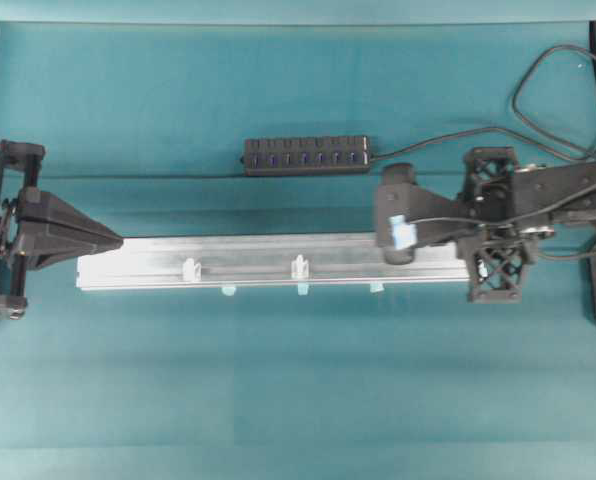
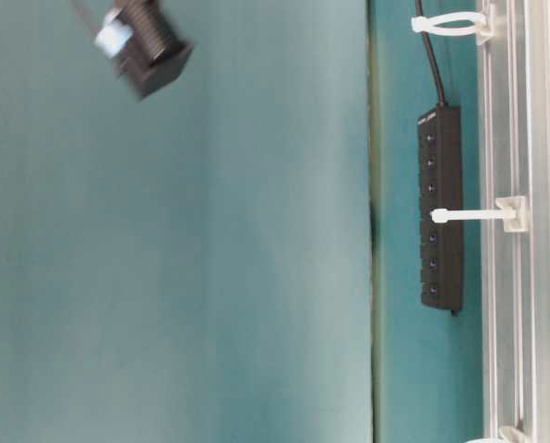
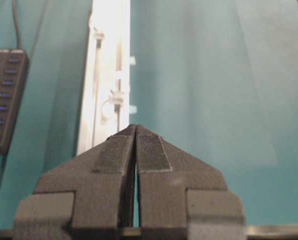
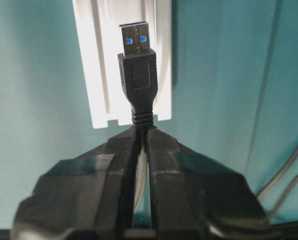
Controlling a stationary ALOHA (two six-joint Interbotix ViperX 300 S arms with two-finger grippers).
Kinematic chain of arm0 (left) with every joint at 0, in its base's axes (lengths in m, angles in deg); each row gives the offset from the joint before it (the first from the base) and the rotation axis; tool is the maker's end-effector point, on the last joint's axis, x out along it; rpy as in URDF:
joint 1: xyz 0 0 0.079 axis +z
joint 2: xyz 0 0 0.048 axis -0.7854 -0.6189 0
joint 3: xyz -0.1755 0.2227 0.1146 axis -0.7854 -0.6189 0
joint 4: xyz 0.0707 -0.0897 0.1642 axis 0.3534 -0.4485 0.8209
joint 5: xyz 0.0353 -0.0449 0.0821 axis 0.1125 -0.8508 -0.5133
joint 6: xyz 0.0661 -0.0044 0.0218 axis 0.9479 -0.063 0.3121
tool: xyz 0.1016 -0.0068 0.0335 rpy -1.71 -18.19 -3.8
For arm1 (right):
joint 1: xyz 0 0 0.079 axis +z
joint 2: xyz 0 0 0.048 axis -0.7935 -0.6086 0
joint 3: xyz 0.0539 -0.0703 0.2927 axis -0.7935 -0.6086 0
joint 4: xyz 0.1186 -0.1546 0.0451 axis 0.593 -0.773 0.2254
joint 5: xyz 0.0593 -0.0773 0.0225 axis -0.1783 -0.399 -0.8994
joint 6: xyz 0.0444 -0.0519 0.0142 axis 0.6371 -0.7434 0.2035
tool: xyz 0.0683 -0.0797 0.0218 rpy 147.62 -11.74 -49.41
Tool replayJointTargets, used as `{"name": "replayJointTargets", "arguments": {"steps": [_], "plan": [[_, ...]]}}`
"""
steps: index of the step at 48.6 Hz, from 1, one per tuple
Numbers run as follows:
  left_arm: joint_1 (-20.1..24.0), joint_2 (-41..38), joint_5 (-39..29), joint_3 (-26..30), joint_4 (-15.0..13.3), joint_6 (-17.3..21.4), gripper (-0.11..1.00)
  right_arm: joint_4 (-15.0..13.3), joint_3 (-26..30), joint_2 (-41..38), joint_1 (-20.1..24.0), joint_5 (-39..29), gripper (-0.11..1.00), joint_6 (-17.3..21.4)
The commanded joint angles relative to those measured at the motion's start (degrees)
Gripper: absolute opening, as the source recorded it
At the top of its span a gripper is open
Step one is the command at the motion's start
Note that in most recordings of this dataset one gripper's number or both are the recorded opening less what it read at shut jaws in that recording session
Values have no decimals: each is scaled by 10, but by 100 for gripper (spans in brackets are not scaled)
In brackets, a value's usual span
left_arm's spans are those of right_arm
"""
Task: Pass the USB cable through three rings with both arms.
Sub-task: 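Push the plug through the rightmost white ring with the right gripper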
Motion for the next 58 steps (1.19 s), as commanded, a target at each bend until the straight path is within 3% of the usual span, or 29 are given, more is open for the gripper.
{"name": "replayJointTargets", "arguments": {"steps": [1, 18, 58], "plan": [[1, -3, 4, 13, 2, -2, 0, -3, -23, 5, -2, 21, -8, -6], [2, -3, 4, 15, 2, -3, 0, -3, -58, -5, -34, 119, -8, -5], [2, -4, 4, 15, 2, -3, 0, -3, -46, -51, -42, 210, -8, -6]]}}
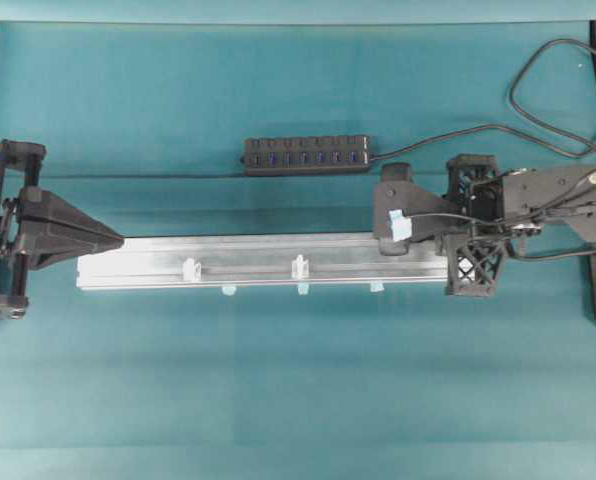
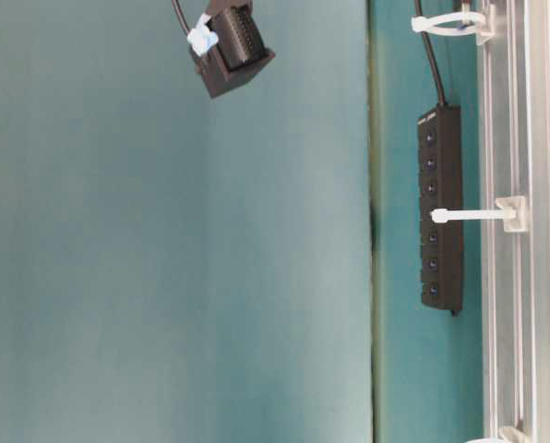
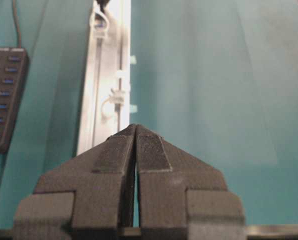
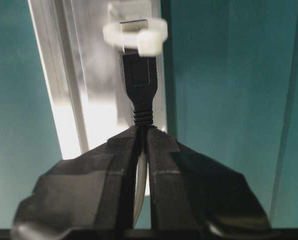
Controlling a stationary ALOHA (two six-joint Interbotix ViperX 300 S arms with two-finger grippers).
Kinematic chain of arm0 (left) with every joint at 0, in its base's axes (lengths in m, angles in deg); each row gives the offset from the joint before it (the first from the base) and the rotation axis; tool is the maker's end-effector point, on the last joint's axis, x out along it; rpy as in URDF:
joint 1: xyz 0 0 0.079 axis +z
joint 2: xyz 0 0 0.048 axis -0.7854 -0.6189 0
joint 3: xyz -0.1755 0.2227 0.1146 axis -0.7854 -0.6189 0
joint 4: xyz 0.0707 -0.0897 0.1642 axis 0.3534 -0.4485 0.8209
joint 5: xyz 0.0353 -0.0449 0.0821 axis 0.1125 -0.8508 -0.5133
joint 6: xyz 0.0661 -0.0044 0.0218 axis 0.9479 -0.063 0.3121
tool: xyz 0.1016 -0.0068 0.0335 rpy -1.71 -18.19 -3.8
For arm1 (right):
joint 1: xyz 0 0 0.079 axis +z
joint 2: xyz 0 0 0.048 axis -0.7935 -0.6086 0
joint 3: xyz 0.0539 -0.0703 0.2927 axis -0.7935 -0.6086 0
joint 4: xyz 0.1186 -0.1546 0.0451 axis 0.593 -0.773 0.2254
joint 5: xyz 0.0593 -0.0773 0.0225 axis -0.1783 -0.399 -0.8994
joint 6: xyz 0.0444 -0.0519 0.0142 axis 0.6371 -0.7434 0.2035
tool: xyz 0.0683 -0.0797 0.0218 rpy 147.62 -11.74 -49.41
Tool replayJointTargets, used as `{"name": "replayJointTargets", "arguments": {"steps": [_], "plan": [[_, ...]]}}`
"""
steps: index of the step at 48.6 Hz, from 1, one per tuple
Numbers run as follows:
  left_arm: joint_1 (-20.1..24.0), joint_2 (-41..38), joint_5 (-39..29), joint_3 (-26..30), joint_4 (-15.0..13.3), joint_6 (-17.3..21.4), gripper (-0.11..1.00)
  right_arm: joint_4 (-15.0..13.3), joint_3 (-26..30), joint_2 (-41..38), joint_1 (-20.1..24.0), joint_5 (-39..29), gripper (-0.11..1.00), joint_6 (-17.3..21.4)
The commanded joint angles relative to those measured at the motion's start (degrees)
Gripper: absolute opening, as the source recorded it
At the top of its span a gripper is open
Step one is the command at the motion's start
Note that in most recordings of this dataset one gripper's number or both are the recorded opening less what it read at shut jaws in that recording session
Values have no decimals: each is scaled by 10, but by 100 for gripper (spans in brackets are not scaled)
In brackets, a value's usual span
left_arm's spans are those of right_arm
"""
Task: Pass the USB cable through three rings with both arms.
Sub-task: 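Push the plug through the rightmost white ring with the right gripper, then move the left gripper over to the plug beyond the ring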
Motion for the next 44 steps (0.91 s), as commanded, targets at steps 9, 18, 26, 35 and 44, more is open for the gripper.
{"name": "replayJointTargets", "arguments": {"steps": [9, 18, 26, 35, 44], "plan": [[2, -4, 2, 18, 1, -11, 0, 2, 15, -3, -1, 37, -8, 2], [17, -30, 4, 25, 1, -37, 0, 4, 15, -3, -1, 44, -8, 2], [23, -60, 11, 39, 1, -34, 0, 4, 12, -2, -1, 72, -8, 4], [32, -112, 13, 58, 1, -33, 1, 4, 7, 2, -4, 87, -8, 17], [42, -174, 40, 87, 3, -24, 23, 4, 1, 5, -9, 102, -9, 21]]}}
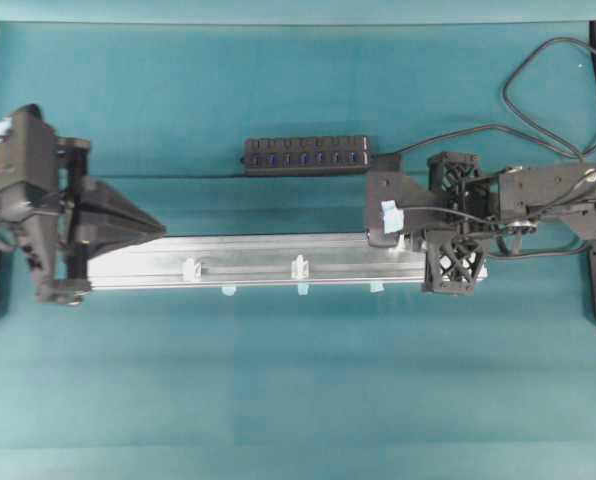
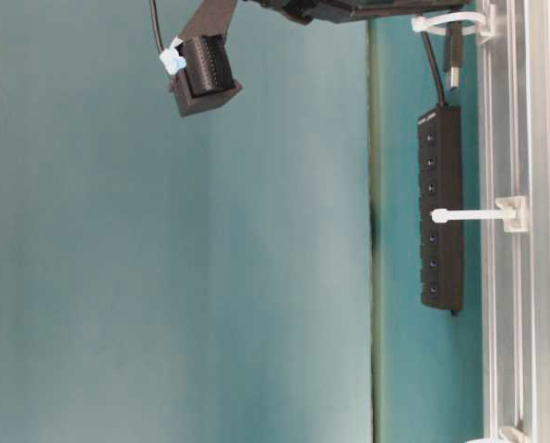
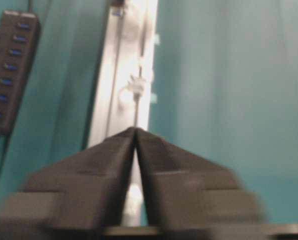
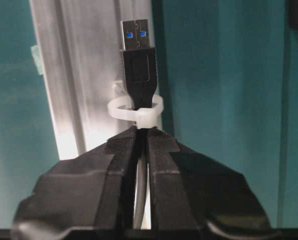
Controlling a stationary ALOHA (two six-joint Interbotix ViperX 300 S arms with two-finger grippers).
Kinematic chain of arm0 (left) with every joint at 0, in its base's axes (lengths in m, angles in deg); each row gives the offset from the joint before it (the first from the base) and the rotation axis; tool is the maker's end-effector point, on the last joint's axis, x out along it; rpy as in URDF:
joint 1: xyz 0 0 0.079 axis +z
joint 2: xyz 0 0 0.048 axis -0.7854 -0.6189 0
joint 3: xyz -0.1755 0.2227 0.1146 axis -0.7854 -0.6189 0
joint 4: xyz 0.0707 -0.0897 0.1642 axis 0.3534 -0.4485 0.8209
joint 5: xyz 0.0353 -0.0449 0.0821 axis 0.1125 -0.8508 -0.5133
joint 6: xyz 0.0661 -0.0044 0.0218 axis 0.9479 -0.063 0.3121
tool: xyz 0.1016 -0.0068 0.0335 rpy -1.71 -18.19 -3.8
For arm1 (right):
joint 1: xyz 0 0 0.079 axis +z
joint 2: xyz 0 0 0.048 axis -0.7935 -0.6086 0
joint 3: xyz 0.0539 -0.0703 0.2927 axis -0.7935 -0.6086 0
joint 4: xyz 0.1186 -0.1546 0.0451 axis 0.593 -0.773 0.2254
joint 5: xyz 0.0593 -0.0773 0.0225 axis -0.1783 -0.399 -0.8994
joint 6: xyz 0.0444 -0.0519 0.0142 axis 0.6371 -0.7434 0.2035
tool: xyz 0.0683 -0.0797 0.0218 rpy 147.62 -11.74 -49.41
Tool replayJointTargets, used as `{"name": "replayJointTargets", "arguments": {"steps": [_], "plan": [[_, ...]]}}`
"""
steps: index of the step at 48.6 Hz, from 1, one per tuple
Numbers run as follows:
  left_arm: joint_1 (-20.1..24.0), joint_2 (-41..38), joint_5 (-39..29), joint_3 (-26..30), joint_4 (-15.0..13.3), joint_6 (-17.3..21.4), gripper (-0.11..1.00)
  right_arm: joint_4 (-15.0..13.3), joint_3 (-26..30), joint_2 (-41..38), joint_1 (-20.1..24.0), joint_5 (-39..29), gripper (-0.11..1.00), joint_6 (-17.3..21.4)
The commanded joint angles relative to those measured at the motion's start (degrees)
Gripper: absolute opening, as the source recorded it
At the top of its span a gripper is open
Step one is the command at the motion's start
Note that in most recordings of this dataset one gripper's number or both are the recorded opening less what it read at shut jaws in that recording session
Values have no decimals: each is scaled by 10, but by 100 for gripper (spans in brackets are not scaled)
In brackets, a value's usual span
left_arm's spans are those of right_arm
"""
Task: Pass the USB cable through three rings with both arms.
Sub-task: 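Move the left gripper over to the plug beyond the ring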
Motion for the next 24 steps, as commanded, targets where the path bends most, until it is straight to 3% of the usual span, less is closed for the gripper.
{"name": "replayJointTargets", "arguments": {"steps": [1, 8, 10, 17, 24], "plan": [[8, -33, 23, 32, 3, 10, 29, 1, -1, 8, -2, 11, -9, 4], [17, -108, 29, 78, 3, 46, 74, 4, -6, 11, -1, 14, -9, 5], [18, -133, 32, 92, 3, 58, 83, 4, -8, 12, -1, 14, -9, 5], [20, -226, 45, 142, 3, 88, 72, 10, -13, 16, -1, 22, -9, 5], [22, -304, 83, 192, 3, 90, 72, 11, -22, 20, -1, 47, -9, 5]]}}
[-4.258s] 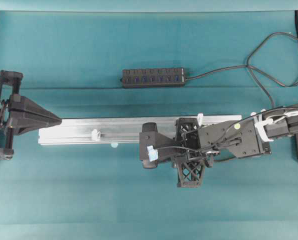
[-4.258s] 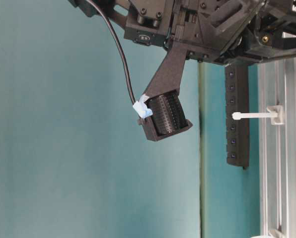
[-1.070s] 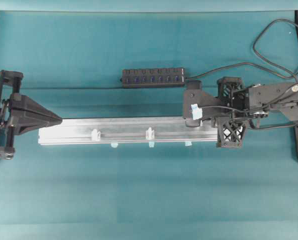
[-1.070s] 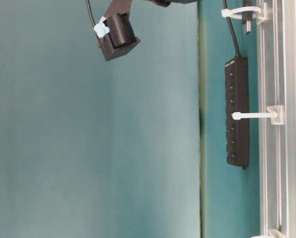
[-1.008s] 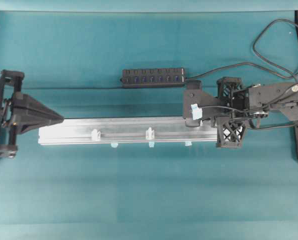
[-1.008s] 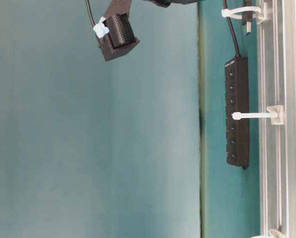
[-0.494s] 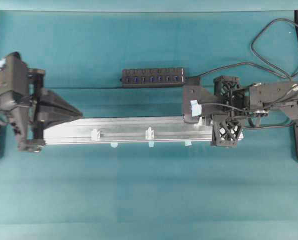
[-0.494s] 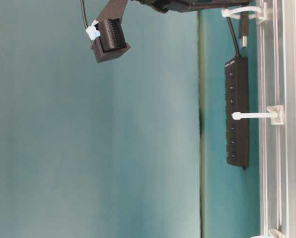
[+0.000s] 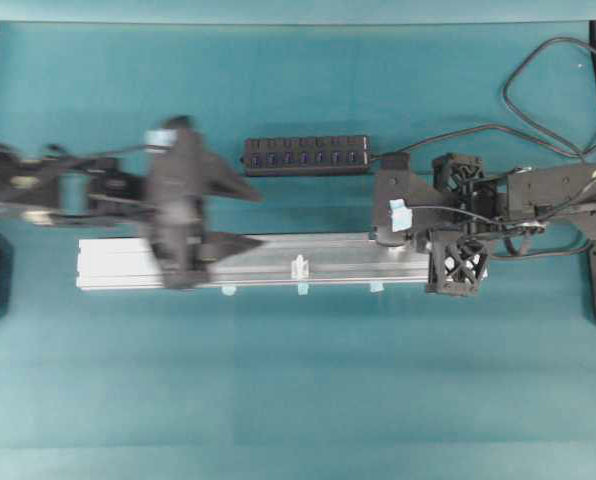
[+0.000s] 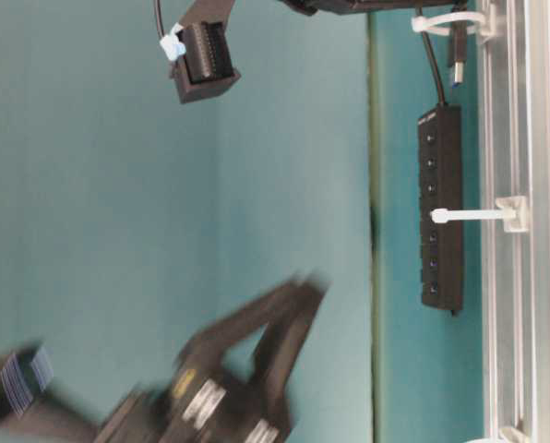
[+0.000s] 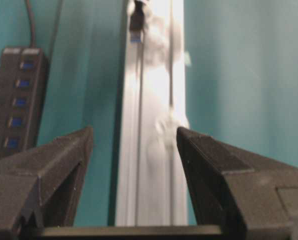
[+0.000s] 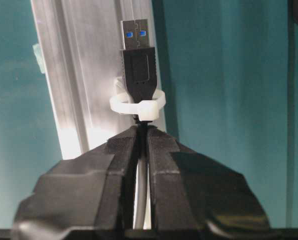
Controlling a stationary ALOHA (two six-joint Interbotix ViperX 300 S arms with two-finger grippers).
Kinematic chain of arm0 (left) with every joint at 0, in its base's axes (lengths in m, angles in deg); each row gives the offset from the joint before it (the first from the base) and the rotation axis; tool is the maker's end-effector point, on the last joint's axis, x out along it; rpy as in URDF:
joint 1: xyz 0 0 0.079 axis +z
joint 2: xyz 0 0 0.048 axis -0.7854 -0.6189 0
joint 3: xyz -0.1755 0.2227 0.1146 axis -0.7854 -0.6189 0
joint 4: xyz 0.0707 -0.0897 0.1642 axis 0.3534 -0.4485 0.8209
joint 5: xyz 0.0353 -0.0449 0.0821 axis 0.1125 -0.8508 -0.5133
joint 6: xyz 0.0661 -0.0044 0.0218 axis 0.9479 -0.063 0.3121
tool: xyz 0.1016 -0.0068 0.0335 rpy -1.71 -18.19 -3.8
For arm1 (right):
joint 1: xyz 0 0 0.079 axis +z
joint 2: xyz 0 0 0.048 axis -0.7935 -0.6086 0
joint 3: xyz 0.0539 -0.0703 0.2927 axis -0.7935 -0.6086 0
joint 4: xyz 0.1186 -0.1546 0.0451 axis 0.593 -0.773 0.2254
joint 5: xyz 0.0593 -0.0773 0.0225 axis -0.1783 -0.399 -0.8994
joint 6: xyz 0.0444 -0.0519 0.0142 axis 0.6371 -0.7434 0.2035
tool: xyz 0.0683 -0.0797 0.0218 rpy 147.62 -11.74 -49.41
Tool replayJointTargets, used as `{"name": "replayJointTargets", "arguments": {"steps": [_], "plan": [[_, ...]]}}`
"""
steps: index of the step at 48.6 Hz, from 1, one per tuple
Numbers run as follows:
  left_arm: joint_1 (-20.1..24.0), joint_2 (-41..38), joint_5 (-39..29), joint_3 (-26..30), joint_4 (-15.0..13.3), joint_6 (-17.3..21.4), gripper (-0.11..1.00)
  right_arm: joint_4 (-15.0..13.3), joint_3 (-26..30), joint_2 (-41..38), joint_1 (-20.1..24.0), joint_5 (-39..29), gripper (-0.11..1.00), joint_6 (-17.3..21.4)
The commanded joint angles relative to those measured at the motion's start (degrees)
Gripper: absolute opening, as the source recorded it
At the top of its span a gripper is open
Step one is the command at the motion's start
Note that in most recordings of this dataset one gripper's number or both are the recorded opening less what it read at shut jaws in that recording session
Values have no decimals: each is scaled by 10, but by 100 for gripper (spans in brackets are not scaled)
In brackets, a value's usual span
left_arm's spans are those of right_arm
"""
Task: Pass the USB cable through three rings with both arms.
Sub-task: 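Move the left gripper over to the plug beyond the ring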
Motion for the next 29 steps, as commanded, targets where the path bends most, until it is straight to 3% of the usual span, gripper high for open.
{"name": "replayJointTargets", "arguments": {"steps": [1, 29], "plan": [[1, -43, 33, 42, 2, 1, 72, 2, -1, 11, 0, 19, -9, 5], [1, -183, 100, 126, 2, -3, 70, 3, -15, 18, 0, 49, -9, 29]]}}
